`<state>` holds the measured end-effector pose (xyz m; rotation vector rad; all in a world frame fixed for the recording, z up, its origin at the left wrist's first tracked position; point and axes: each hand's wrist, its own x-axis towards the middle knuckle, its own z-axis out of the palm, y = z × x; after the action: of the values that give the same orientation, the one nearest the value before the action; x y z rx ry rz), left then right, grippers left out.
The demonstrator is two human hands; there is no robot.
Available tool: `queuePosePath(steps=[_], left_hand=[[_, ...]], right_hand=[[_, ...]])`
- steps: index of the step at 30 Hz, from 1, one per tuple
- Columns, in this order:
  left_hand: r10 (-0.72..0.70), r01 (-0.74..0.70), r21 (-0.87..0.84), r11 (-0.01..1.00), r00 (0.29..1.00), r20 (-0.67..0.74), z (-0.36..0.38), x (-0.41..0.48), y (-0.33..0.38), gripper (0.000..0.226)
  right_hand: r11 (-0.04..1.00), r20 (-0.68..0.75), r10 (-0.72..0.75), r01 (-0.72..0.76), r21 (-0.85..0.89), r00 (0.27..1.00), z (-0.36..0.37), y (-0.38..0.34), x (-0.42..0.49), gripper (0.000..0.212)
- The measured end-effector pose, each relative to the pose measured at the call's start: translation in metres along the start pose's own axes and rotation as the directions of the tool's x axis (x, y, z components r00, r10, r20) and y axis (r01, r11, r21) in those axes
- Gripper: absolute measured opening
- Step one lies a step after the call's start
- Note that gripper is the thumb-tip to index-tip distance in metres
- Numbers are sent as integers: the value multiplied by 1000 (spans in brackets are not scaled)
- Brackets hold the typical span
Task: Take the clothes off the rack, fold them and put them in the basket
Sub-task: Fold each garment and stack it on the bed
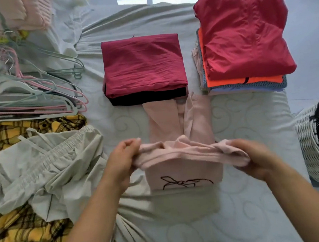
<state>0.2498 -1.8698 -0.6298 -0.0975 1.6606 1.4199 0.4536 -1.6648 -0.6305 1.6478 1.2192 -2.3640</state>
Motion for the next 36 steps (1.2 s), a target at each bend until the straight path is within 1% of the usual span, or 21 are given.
queuePosePath(steps=[1,2,3,4,5,6,8,10,11,13,14,16,17,19,22,25,27,29,30,32,36], left_hand=[[35,-35,7,999,996,78,6,20,17,26],[57,-60,22,998,991,124,9,39,29,36],[56,-61,41,997,992,110,11,57,37,39],[37,-41,54,998,997,63,10,74,36,37],[14,-13,108,994,1000,-4,5,89,27,33],[1,17,237,971,997,-73,1,100,13,29],[-71,138,470,872,985,-158,-6,108,-23,29],[-150,222,458,861,971,-187,-6,97,-54,26],[-160,226,430,874,970,-185,-2,89,-63,20],[-137,205,438,875,974,-182,9,76,-76,18],[-127,189,464,865,979,-161,12,73,-81,19],[-130,170,507,845,985,-112,15,66,-86,15],[-133,165,519,839,986,-100,16,63,-85,10],[-86,126,514,848,991,-101,15,54,-81,6],[-37,86,412,907,991,-125,15,37,-73,3],[-18,64,300,952,988,-152,21,19,-61,18],[-10,46,209,977,986,-169,27,9,-44,19],[-13,30,102,994,987,-162,37,-3,-21,14],[-11,20,57,998,987,-161,43,-9,-6,9],[-18,13,-35,999,989,-146,55,-17,23,2],[-38,30,-125,992,997,-65,91,-16,92,18]], right_hand=[[998,-7,36,-36,51,999,3,-18,16,18],[993,-14,54,-52,109,998,3,-31,33,31],[987,-51,71,-63,145,996,4,-39,50,40],[992,-118,73,-59,116,990,4,-42,64,41],[997,-202,71,-64,40,977,4,-37,77,36],[994,-281,58,-83,-75,958,4,-26,87,30],[943,-380,-2,-124,-308,925,6,7,98,22],[889,-444,-97,-124,-442,890,10,41,99,14],[882,-464,-131,-111,-458,876,13,54,98,25],[884,-472,-156,-90,-459,868,18,73,97,47],[880,-471,-159,-92,-466,868,21,77,94,45],[887,-451,-99,-127,-445,887,23,78,87,25],[908,-425,-52,-135,-397,904,23,77,82,17],[969,-343,9,-93,-230,939,20,78,71,17],[997,-290,-18,-4,-76,957,22,71,53,17],[998,-231,-56,53,-21,971,24,57,35,16],[997,-186,-80,82,4,979,23,41,21,26],[994,-147,-99,104,24,984,17,18,6,42],[993,-124,-112,117,34,986,14,5,-1,44],[983,-77,-158,164,77,984,10,-23,-14,31],[961,-51,-252,256,109,966,4,-95,-25,9]])
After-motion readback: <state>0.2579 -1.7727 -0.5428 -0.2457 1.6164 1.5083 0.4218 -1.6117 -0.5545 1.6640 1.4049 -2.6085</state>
